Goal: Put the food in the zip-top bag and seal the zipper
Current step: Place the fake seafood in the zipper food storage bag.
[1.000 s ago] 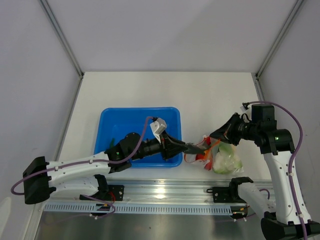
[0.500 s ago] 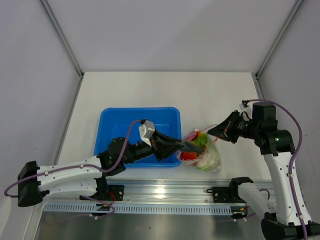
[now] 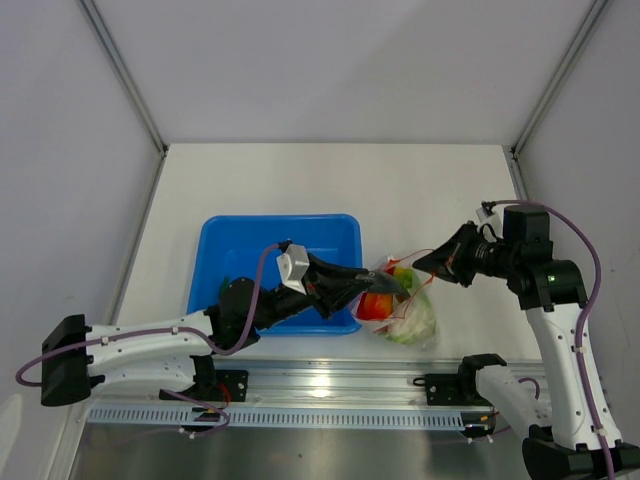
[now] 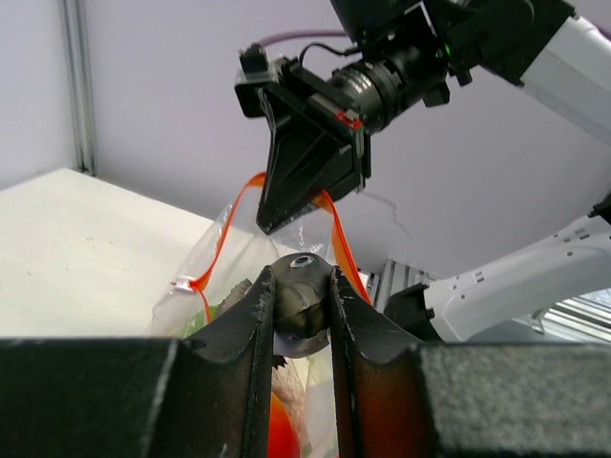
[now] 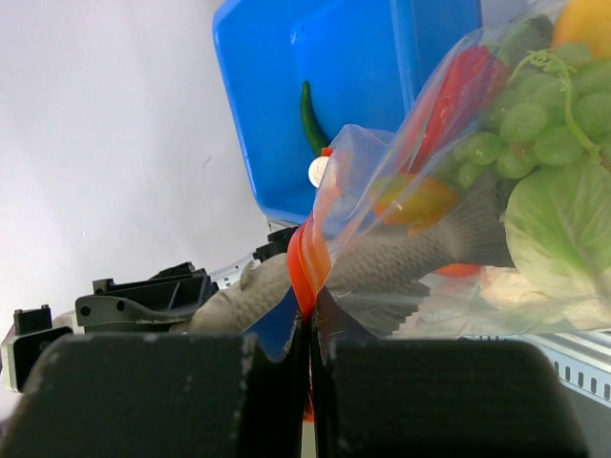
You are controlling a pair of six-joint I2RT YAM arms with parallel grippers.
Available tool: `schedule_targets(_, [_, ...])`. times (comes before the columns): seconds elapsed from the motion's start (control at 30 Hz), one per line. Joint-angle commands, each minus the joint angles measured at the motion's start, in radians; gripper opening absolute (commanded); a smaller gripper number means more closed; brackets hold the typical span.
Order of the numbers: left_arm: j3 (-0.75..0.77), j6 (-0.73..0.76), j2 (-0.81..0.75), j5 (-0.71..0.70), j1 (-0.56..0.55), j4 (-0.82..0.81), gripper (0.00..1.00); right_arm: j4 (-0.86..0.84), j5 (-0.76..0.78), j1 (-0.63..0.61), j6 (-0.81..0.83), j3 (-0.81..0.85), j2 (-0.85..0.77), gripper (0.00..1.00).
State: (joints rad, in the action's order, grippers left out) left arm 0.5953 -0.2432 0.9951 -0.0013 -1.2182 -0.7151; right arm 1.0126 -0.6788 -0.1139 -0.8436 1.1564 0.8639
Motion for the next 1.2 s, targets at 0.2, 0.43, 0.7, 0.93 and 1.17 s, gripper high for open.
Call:
schedule_targets(0.2, [0.06,0.07,0.03,-0.049,-0.007,-0.159,0.01,-0.062,-0.068,0.0,-0.023,-0.009,-0.022,0.0])
schedule_targets(0.43, [0.086,0.088,0.079,-0.01,-0.006,-0.159,0.0,-0.063,-0.079,0.0,-0.031,-0.007,-0.023,0.0])
schedule_targets(0.7, [0.043,0.022,0.22,0.109,-0.006,-0.328,0.01,-0.085,-0.094,-0.001,-0.052,-0.015,-0.025,0.0])
schedule_targets(0.93, [0.012,-0.007,0.287,0.156,-0.006,-0.339,0.01,-0.083,-0.093,0.0,-0.052,-0.02,-0.023,0.0])
schedule_targets(1.17, [0.049,0.036,0.353,0.166,-0.009,-0.19,0.01,-0.092,-0.097,-0.001,-0.072,-0.015,-0.028,0.0])
